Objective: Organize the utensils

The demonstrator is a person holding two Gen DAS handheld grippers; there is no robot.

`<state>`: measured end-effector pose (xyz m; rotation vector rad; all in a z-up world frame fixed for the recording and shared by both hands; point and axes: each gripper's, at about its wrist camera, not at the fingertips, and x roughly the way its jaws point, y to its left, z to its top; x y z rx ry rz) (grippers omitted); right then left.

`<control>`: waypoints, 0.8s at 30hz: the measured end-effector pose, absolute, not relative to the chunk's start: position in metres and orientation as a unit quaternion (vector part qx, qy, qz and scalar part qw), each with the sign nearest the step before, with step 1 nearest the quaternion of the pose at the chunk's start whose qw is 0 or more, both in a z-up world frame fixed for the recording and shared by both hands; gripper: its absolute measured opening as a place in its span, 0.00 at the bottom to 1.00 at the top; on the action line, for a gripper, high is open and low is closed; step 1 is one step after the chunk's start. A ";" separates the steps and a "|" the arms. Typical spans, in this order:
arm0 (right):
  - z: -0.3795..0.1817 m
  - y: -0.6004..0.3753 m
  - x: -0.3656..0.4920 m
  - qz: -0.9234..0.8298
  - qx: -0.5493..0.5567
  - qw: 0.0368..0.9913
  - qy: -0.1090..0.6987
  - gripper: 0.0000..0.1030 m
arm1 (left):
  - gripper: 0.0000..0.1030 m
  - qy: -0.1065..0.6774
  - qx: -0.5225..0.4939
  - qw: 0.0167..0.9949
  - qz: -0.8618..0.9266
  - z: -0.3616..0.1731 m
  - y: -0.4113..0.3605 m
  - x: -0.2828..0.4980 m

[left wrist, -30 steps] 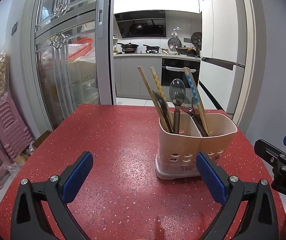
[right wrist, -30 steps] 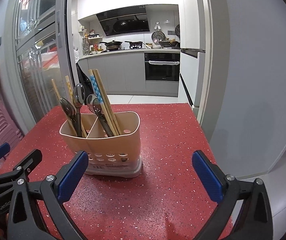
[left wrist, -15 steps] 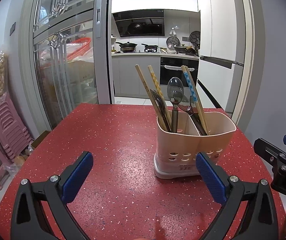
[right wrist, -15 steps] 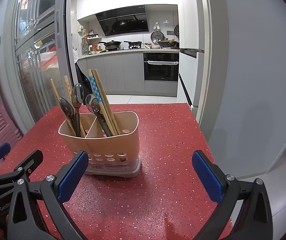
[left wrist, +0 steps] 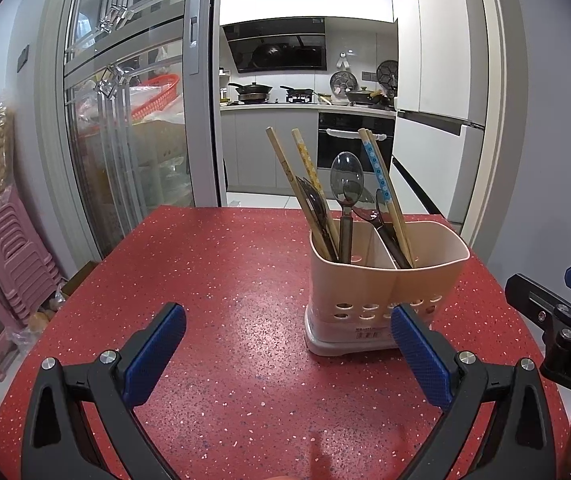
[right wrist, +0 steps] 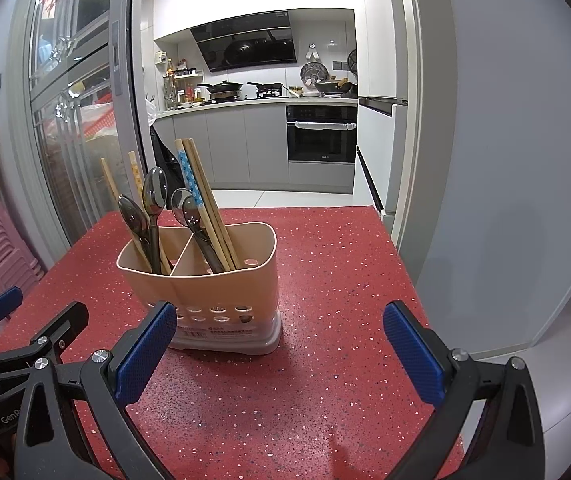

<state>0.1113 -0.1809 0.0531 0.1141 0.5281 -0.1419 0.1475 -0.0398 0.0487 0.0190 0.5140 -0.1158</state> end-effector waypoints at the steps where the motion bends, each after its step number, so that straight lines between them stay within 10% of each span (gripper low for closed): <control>1: 0.053 -0.181 0.111 -0.070 0.056 0.961 0.261 1.00 | 1.00 0.254 0.009 0.965 -0.057 0.049 -0.040 0.147; 24: 0.050 -0.180 0.113 -0.069 0.055 0.960 0.264 1.00 | 1.00 0.260 0.006 0.964 -0.061 0.048 -0.036 0.152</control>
